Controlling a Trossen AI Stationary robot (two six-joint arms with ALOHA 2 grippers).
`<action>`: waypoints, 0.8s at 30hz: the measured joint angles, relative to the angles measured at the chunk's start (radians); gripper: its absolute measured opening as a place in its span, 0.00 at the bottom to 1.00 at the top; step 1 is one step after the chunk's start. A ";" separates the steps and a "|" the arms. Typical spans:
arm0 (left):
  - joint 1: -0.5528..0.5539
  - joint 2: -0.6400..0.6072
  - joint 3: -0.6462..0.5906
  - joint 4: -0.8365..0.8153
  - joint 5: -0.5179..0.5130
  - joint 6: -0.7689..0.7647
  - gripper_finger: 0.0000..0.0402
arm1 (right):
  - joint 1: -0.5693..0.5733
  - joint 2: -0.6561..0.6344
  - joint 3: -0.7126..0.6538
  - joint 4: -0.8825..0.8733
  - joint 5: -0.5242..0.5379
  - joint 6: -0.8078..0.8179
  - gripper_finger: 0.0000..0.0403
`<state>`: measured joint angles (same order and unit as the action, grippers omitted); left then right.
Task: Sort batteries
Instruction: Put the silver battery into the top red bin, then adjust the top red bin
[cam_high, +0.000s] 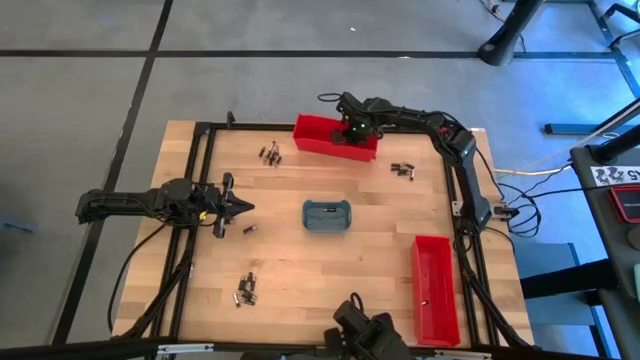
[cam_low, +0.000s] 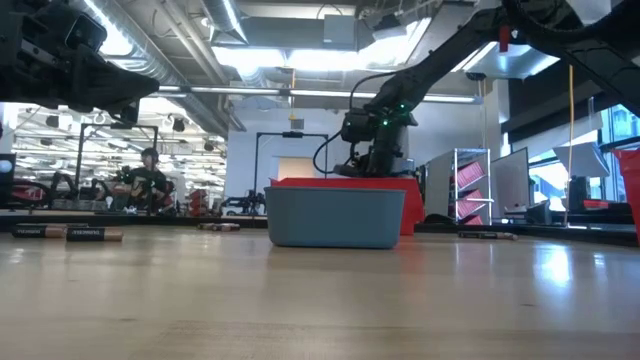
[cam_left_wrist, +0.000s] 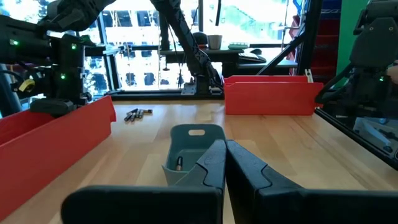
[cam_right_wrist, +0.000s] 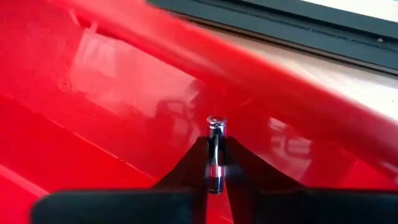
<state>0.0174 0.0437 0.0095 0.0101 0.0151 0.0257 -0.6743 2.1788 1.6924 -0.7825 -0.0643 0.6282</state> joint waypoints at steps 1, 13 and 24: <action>0.000 0.000 0.000 0.000 0.000 0.000 0.00 | 0.000 0.000 0.001 -0.004 0.000 -0.005 0.18; 0.000 0.000 0.000 0.000 0.000 0.000 0.00 | 0.025 -0.022 0.248 -0.192 -0.011 -0.168 0.53; 0.000 0.000 0.000 0.000 0.000 0.000 0.00 | 0.036 -0.067 0.344 -0.333 -0.005 -0.234 0.53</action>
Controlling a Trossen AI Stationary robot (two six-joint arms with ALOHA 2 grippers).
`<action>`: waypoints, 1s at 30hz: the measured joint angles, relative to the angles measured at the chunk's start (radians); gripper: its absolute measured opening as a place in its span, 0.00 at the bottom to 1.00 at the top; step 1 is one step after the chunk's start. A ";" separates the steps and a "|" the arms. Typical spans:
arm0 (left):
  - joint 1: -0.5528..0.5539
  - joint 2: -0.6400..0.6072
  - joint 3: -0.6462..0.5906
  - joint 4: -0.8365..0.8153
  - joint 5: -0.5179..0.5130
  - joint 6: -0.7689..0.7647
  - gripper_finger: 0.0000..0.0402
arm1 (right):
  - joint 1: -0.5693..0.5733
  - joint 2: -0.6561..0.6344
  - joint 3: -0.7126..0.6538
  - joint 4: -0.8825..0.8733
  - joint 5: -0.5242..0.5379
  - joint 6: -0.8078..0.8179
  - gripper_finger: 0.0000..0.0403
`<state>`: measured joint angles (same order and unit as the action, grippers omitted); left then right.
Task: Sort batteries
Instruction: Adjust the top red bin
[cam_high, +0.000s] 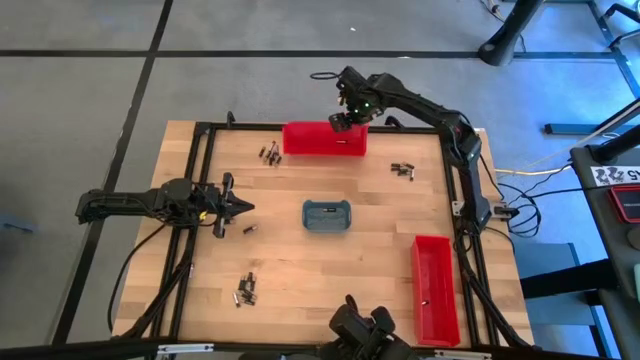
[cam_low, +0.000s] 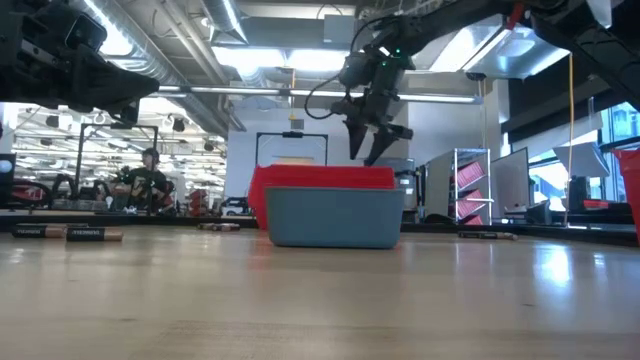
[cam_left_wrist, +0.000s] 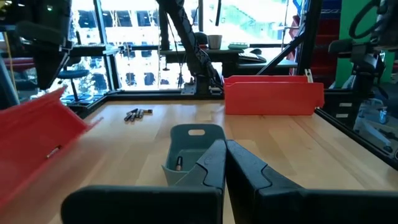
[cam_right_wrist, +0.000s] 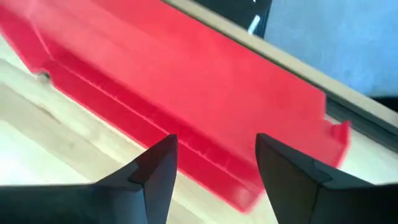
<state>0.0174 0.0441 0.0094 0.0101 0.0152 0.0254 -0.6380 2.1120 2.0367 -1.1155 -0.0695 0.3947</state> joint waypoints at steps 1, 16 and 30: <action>0.000 0.000 0.000 0.000 0.000 0.000 0.00 | 0.005 0.000 -0.007 0.001 0.012 -0.016 0.53; 0.000 0.000 0.000 0.000 0.000 0.000 0.00 | 0.103 -0.025 -0.009 -0.018 0.154 -0.263 0.53; 0.000 0.000 0.000 0.000 0.000 0.000 0.00 | 0.384 -0.127 -0.030 -0.029 0.331 -0.644 0.53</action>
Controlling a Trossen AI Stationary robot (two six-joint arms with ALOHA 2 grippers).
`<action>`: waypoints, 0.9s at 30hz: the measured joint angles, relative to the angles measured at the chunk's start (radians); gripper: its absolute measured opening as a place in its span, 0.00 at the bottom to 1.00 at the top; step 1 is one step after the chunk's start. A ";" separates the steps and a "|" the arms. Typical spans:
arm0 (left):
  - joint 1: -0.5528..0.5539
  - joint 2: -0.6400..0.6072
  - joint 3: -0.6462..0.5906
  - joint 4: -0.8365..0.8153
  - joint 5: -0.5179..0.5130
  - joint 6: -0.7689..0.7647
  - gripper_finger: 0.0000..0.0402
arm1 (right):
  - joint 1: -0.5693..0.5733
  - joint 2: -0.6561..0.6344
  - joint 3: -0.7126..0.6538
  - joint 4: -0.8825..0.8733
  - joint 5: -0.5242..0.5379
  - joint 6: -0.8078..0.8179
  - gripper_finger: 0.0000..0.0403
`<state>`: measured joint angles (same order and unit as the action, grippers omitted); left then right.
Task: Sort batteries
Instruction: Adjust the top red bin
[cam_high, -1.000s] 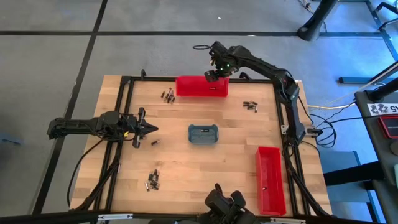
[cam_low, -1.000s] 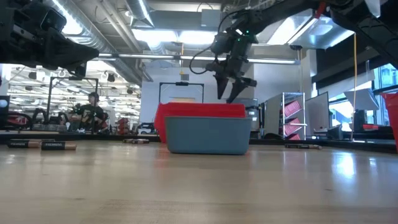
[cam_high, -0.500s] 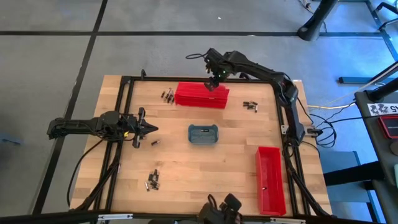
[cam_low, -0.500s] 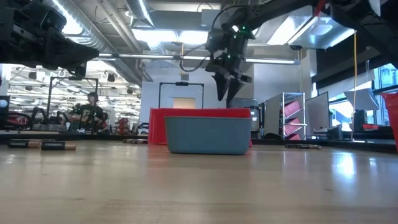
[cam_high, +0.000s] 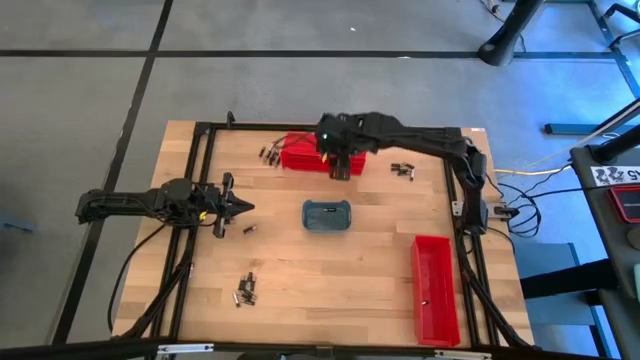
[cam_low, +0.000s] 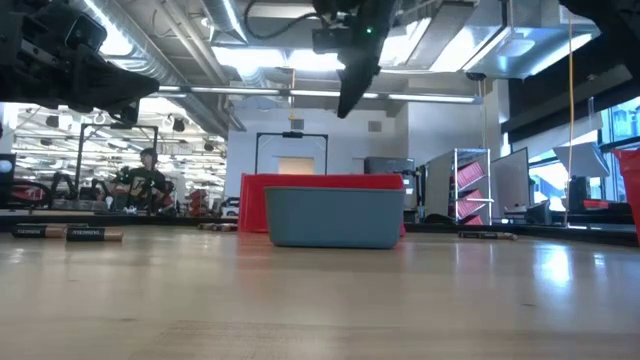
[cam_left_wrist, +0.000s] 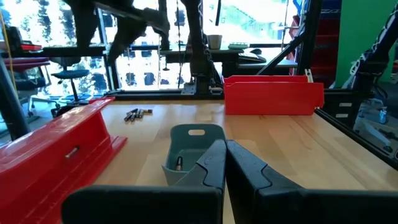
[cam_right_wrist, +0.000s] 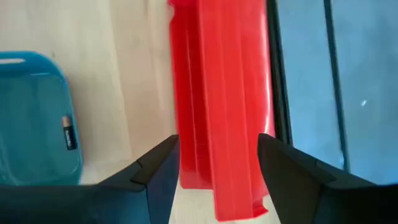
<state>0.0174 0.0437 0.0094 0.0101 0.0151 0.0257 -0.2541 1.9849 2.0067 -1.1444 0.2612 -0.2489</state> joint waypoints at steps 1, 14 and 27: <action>0.000 0.000 0.000 0.000 0.000 0.000 0.00 | 0.011 -0.001 -0.024 0.019 0.028 -0.008 0.53; 0.000 0.000 0.000 0.000 0.000 0.000 0.00 | 0.018 0.002 -0.279 0.287 0.123 -0.022 0.53; 0.000 0.000 0.000 0.000 0.000 0.000 0.00 | 0.003 0.002 -0.411 0.482 0.123 -0.226 0.53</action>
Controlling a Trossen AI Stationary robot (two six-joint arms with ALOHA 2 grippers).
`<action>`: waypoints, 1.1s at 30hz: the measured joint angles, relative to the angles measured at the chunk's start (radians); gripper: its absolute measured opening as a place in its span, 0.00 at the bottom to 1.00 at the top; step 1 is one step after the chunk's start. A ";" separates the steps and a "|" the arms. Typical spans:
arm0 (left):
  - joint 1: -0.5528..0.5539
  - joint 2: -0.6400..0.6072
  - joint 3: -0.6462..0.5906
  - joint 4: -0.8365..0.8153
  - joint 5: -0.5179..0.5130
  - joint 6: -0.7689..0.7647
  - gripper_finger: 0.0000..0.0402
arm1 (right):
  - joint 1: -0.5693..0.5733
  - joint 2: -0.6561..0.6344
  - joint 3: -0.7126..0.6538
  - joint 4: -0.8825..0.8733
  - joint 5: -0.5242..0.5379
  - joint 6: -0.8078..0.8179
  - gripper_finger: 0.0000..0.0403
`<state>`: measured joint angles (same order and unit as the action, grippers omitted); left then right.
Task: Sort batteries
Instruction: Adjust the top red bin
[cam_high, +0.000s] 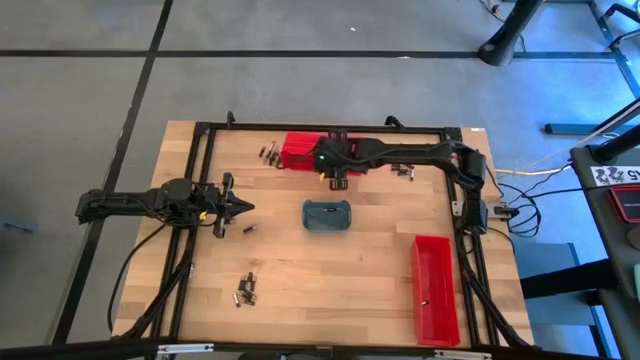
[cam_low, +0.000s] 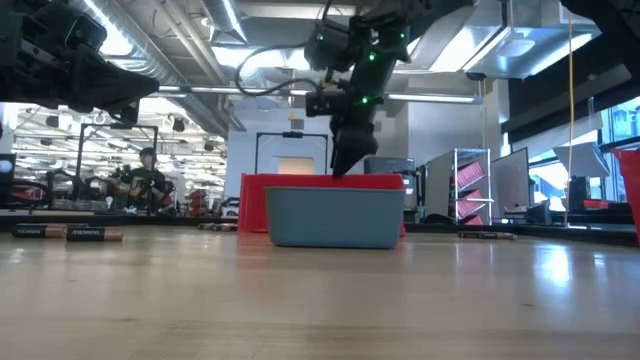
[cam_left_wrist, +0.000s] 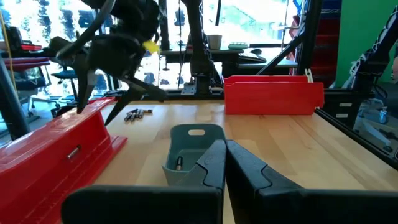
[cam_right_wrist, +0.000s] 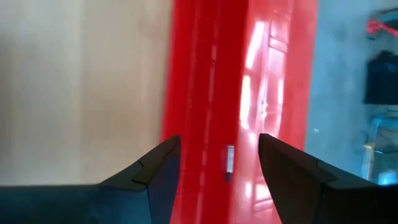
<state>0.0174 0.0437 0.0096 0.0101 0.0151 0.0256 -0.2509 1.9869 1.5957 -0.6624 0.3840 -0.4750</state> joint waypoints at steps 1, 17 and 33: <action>0.000 0.000 0.000 0.000 0.000 0.000 0.00 | -0.002 0.000 -0.011 0.018 0.021 -0.006 0.53; 0.000 0.000 0.000 0.000 0.000 0.000 0.00 | -0.074 0.023 -0.068 0.102 0.057 -0.024 0.29; 0.000 0.000 0.000 0.000 0.000 0.000 0.00 | -0.092 0.024 0.045 -0.015 -0.072 -0.047 0.01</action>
<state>0.0174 0.0437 0.0096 0.0101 0.0151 0.0255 -0.3428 2.0106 1.6408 -0.6777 0.3120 -0.5224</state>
